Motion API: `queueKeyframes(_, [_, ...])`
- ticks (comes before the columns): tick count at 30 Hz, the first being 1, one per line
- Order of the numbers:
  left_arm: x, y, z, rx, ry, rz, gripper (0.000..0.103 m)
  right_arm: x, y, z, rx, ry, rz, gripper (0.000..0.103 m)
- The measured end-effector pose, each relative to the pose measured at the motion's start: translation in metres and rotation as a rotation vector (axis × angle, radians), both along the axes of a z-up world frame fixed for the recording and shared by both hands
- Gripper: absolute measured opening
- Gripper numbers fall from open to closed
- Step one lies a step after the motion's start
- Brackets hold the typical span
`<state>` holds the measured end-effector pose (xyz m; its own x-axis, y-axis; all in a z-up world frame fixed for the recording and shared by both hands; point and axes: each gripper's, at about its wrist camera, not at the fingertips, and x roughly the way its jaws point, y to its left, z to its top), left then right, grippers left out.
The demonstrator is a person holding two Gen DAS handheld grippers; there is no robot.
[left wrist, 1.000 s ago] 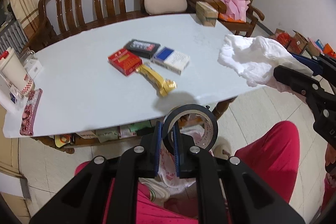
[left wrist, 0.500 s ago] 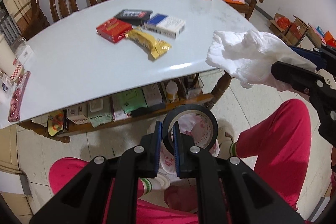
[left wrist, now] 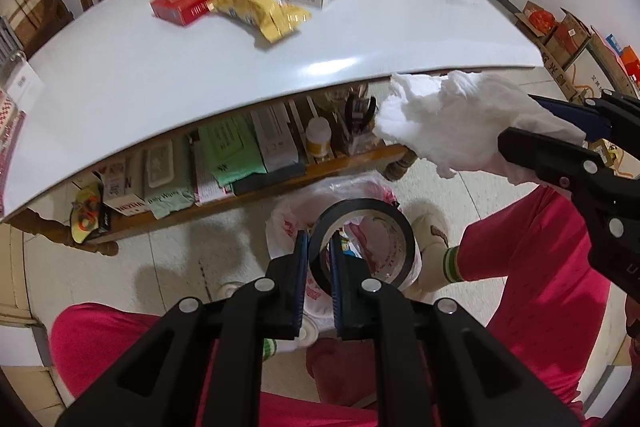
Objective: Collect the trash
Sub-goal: 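Lower the tape roll and tissue into the bag and open both tools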
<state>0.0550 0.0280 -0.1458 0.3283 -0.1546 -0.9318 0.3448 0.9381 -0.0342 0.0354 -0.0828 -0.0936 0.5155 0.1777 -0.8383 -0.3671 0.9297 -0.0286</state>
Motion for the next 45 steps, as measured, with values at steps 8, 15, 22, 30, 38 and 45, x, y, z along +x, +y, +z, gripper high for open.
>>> queueKeyframes(8, [0.008, -0.004, -0.042, 0.005, 0.083, 0.000, 0.011, 0.010, -0.002, -0.041, 0.017, 0.077, -0.020, 0.030])
queueKeyframes(15, [0.017, -0.008, -0.076, 0.010, 0.154, 0.006, 0.011, 0.022, -0.006, -0.077, 0.030, 0.149, -0.049, 0.030])
queueKeyframes(22, [0.031, -0.008, -0.114, 0.007, 0.236, 0.028, 0.011, 0.036, -0.015, -0.117, 0.039, 0.226, -0.093, 0.030])
queueKeyframes(30, [0.042, -0.007, -0.159, -0.018, 0.350, 0.067, 0.011, 0.048, -0.023, -0.161, 0.027, 0.309, -0.136, 0.030])
queueKeyframes(38, [0.053, -0.003, -0.192, -0.003, 0.427, 0.115, 0.011, 0.054, -0.022, -0.198, -0.003, 0.375, -0.154, 0.030])
queueKeyframes(45, [0.063, 0.008, -0.223, 0.006, 0.507, 0.169, 0.011, 0.060, -0.019, -0.234, -0.026, 0.445, -0.164, 0.030])
